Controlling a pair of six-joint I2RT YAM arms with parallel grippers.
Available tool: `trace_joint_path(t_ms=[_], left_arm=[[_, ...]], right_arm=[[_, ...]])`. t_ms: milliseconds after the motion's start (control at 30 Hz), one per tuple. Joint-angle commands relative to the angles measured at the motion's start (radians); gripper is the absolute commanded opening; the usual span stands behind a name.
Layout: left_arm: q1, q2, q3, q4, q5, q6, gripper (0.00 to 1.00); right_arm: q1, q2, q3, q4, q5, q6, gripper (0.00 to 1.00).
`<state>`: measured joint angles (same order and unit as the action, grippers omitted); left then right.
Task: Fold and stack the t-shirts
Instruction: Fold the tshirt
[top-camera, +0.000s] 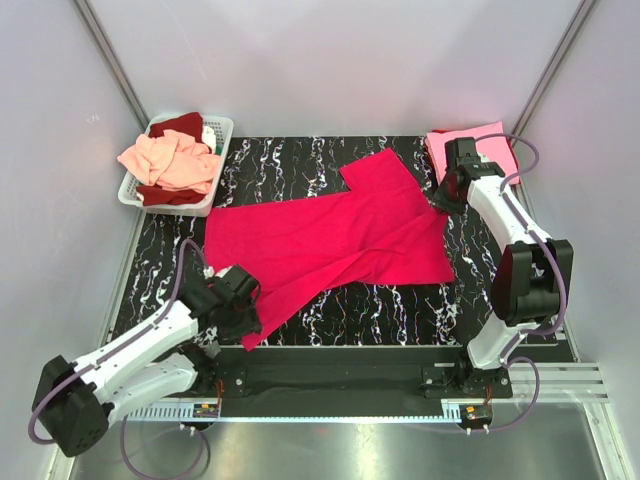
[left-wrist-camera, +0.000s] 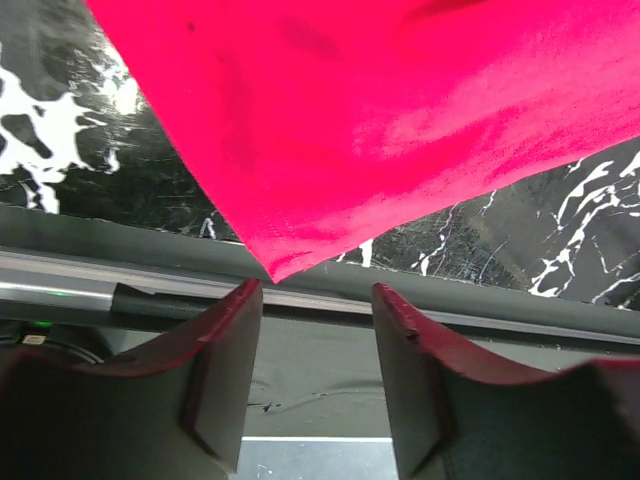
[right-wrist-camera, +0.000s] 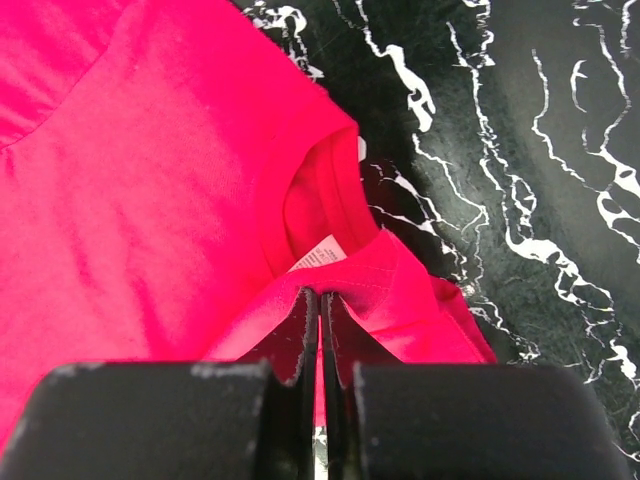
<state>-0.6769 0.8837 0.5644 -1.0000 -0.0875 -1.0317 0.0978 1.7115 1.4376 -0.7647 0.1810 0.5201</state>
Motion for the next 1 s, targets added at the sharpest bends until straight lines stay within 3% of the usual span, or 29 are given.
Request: trace_joint_path(t_ms=[0, 500, 600, 733, 767, 900, 967], left_arm=[[-0.044, 0.043, -0.011, 0.056, -0.061, -0.076, 0.54], [-0.099, 0.129, -0.106, 0.156, -0.097, -0.140, 0.50], [-0.110, 0.127, -0.115, 0.158, -0.121, -0.154, 0.44], [-0.112, 0.121, -0.112, 0.156, -0.150, -0.157, 0.28], [-0.113, 0.121, -0.112, 0.162, -0.152, -0.154, 0.19], [-0.113, 0.127, -0.092, 0.164, -0.155, -0.133, 0.00], [-0.113, 0.115, -0.040, 0.111, -0.162, -0.126, 0.00]], right_arm=[[-0.007, -0.046, -0.003, 0.044, -0.024, -0.009, 0.00], [-0.006, -0.082, -0.091, 0.085, -0.072, -0.009, 0.00], [-0.006, -0.085, -0.097, 0.088, -0.072, -0.012, 0.00], [-0.007, -0.095, -0.108, 0.085, -0.071, -0.012, 0.00], [-0.006, -0.104, -0.118, 0.085, -0.069, -0.012, 0.00], [-0.006, -0.148, -0.163, 0.082, -0.087, -0.002, 0.00], [-0.006, -0.202, -0.209, 0.079, -0.106, 0.007, 0.00]])
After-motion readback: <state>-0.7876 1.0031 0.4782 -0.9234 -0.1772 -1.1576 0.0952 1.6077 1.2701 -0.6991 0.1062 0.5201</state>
